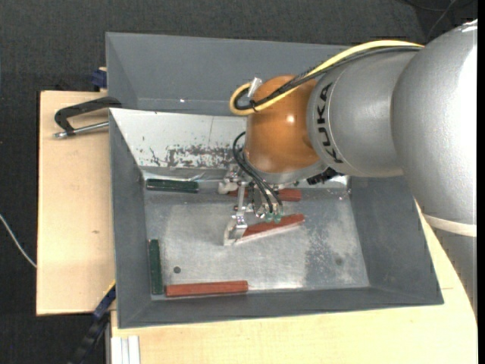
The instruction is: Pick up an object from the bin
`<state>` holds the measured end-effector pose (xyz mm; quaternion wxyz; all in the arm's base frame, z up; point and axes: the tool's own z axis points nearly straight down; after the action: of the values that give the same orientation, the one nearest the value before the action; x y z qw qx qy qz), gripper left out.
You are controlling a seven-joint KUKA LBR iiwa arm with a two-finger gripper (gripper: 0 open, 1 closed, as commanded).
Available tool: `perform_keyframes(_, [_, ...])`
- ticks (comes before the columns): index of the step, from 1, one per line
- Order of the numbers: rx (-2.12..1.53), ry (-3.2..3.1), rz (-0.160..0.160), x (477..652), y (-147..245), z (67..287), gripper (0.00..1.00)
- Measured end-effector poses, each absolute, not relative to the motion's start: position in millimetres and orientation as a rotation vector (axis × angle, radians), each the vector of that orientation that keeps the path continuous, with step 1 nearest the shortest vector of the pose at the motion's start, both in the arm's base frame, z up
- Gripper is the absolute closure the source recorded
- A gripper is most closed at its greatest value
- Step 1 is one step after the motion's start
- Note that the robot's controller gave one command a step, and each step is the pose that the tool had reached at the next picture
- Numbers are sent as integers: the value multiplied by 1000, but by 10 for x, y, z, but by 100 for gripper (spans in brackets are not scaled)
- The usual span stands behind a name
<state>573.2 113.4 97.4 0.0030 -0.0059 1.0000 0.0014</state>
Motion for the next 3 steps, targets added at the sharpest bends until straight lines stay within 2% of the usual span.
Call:
perform_keyframes(1, [-21,3136,3,5696,1010,753,0])
perform_keyframes(2, [-36,3139,4,5713,1012,750,0])
perform_keyframes(3, [-353,3114,10,5703,424,751,0])
